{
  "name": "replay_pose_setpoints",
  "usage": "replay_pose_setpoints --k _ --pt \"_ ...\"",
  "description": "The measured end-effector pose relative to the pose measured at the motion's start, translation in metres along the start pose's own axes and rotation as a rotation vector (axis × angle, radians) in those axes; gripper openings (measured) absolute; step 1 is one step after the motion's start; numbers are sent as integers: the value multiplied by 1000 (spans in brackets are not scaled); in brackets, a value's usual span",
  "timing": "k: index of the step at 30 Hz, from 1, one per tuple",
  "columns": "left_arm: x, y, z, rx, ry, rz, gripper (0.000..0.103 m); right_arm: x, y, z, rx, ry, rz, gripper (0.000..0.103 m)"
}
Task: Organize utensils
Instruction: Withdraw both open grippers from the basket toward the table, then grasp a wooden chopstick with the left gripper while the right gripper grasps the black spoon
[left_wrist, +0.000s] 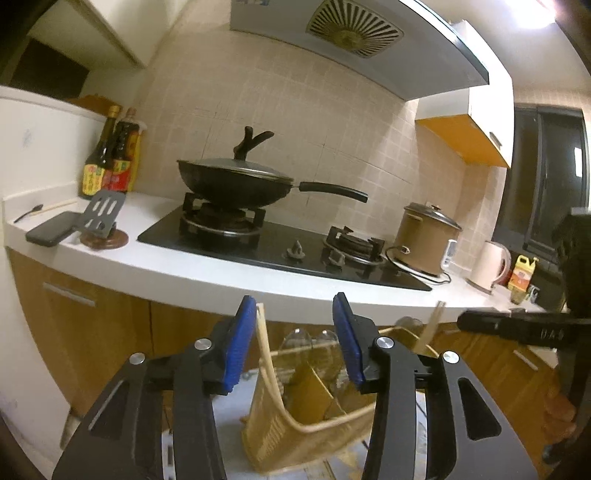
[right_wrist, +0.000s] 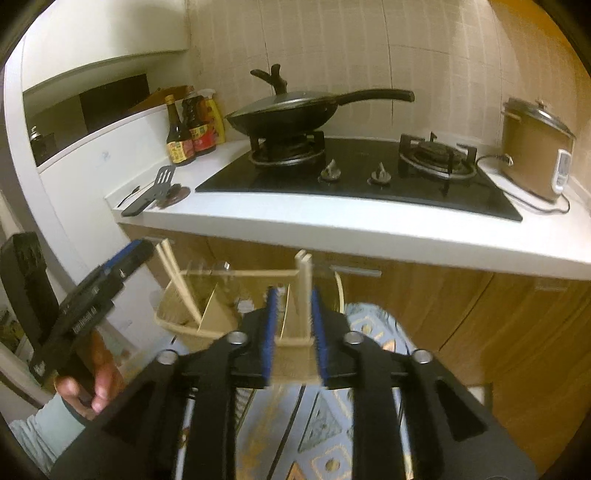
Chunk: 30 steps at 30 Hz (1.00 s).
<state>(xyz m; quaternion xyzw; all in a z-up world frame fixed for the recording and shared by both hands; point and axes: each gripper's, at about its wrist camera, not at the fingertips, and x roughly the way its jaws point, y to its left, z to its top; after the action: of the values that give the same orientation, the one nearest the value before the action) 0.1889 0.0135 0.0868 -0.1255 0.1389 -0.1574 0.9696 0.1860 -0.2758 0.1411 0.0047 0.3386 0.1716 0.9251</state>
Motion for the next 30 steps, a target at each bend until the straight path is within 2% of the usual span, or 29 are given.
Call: replay_pose_setpoints --k 1,5,8,10,11,16,22,25,28,30 --pt "-7 1 2 -10 12 -5 42 -5 0 -5 2 1 -1 29" --pt "-34 -1 6 -19 66 -21 43 -28 3 -24 24 21 16 30" --pt "-52 -11 6 5 134 -36 43 -41 6 -37 41 46 23 36" --pt "-62 -17 3 23 178 -43 43 -51 11 -48 48 63 26 48" --pt "-65 -21 0 32 205 -45 43 -56 14 -56 56 77 31 49" --pt "-65 -31 -33 46 410 -45 43 -55 27 -96 96 179 40 49" --pt "-39 -15 -91 -23 663 -7 42 -30 38 -159 135 314 43 49" --pt "-30 -9 -118 -43 724 1 42 -18 43 -190 155 355 47 47" --pt "-23 -9 -135 -48 743 35 42 -12 54 -216 130 372 16 37" --pt "-21 -8 -143 -52 746 48 40 -11 62 -225 110 371 7 37"
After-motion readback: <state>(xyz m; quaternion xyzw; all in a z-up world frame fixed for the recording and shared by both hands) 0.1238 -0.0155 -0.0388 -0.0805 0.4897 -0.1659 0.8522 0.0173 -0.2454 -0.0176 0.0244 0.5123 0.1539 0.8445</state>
